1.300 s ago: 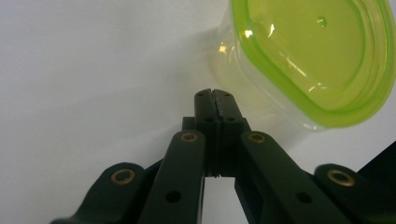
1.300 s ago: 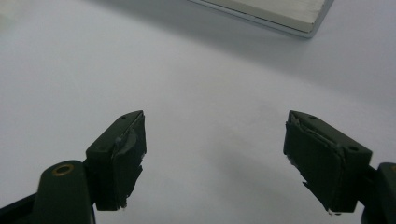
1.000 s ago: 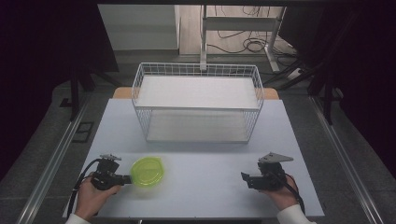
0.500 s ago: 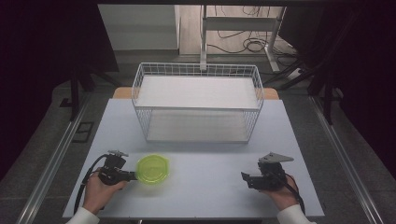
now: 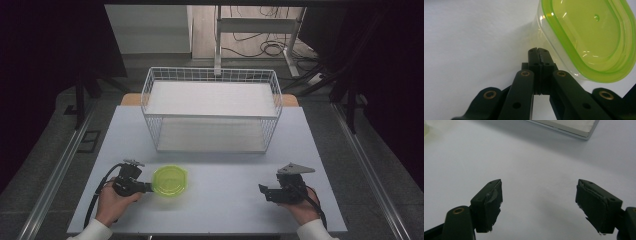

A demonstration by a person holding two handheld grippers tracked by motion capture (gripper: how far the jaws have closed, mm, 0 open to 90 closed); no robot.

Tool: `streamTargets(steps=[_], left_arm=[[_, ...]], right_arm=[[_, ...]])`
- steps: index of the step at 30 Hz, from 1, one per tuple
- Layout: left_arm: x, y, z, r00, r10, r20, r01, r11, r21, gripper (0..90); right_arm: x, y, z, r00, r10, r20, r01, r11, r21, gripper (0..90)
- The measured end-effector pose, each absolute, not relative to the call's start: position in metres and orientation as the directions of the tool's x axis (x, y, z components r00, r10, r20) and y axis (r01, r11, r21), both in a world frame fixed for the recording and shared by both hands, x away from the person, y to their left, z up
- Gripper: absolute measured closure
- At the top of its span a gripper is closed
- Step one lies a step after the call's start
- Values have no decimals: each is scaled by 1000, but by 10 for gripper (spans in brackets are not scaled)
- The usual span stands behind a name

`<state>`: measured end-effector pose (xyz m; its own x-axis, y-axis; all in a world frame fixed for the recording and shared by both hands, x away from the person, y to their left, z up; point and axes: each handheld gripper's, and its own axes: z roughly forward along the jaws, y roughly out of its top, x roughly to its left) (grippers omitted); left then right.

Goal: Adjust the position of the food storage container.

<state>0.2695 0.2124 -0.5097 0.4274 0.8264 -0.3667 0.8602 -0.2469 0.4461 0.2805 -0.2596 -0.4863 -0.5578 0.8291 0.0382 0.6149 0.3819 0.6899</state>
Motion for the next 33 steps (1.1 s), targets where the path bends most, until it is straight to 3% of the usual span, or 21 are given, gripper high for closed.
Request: streamTargets(steps=[33], left_arm=[[296,155,-508,500,782,-373,834,-320,449,900]], right_arm=[[280,-260,-485,-555,831,38,615,380,691,215]])
